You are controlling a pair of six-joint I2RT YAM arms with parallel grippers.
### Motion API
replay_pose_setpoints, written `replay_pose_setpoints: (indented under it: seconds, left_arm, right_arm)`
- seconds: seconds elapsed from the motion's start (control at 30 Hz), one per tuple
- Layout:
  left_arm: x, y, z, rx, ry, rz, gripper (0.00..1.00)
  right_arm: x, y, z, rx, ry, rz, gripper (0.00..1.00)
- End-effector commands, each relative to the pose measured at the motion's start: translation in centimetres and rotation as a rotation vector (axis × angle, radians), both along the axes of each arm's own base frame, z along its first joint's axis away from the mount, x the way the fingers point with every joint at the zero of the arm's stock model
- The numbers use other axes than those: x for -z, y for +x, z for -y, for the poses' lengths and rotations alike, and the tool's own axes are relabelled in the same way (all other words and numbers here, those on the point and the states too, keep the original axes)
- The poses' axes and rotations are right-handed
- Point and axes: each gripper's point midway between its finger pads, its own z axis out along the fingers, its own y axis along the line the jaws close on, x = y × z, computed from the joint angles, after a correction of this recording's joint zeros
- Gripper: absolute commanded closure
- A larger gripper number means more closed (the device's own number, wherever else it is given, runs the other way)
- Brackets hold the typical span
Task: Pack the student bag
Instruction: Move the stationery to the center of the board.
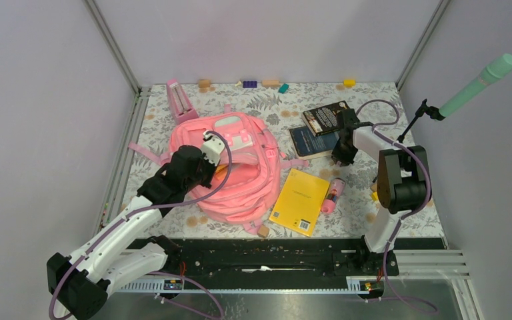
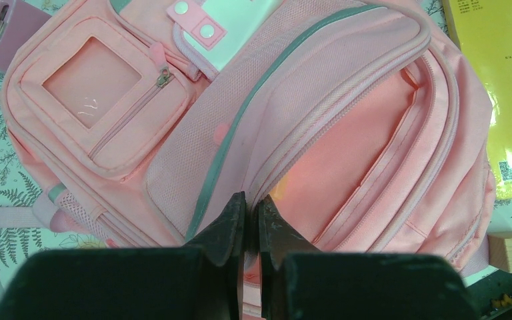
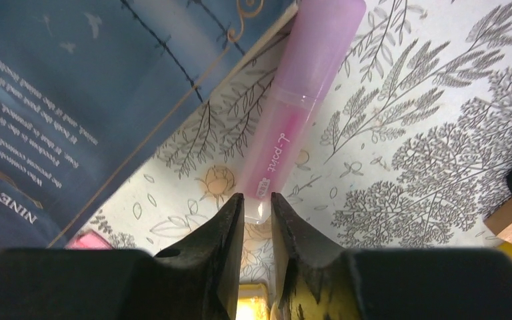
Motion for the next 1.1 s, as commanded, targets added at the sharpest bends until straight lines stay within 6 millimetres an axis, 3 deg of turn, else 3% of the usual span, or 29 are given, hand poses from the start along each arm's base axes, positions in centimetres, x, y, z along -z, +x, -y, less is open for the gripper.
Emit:
replay_pose_setpoints:
  seconds: [0.0, 0.17, 0.33, 0.47, 0.73, 0.87, 1.07]
  left_arm:
    - [-4.8, 1.4, 0.6, -0.024, -0.096, 0.132, 1.0]
    - [-4.7, 1.4, 0.7, -0.022, -0.096, 0.129, 1.0]
    - [-4.9, 1.3, 0.6, -0.024, -0.098, 0.134, 1.0]
    - [-4.9, 1.3, 0.6, -0.022, -0.101, 0.134, 1.0]
    - [-5.2, 1.2, 0.5, -0.024, -0.105, 0.142, 1.0]
    - [-5.3, 1.2, 0.5, -0.025, -0.107, 0.146, 1.0]
    - [-5.4, 1.2, 0.3, -0.034, -0.104, 0.152, 1.0]
  right_arm:
    - [-0.6, -2.4, -1.4, -0.033, 0.071, -0.03, 0.72]
    - [-3.5, -1.8, -0.1, -0.039, 0.015, 0.039, 0.66]
    - [-5.4, -0.3, 1.4, -0.04, -0.045, 0.056, 0.49]
    - [-4.3, 0.2, 2.1, -0.039, -0.064, -0.002, 0.38]
    - [-1.5, -0.2, 1.7, -0.026, -0.041, -0.073, 0.28]
    - [-0.7, -0.1, 1.6, -0.03, -0.042, -0.101, 0.37]
    - [-0.7, 0.2, 1.6, -0.042, -0.041, -0.094, 0.38]
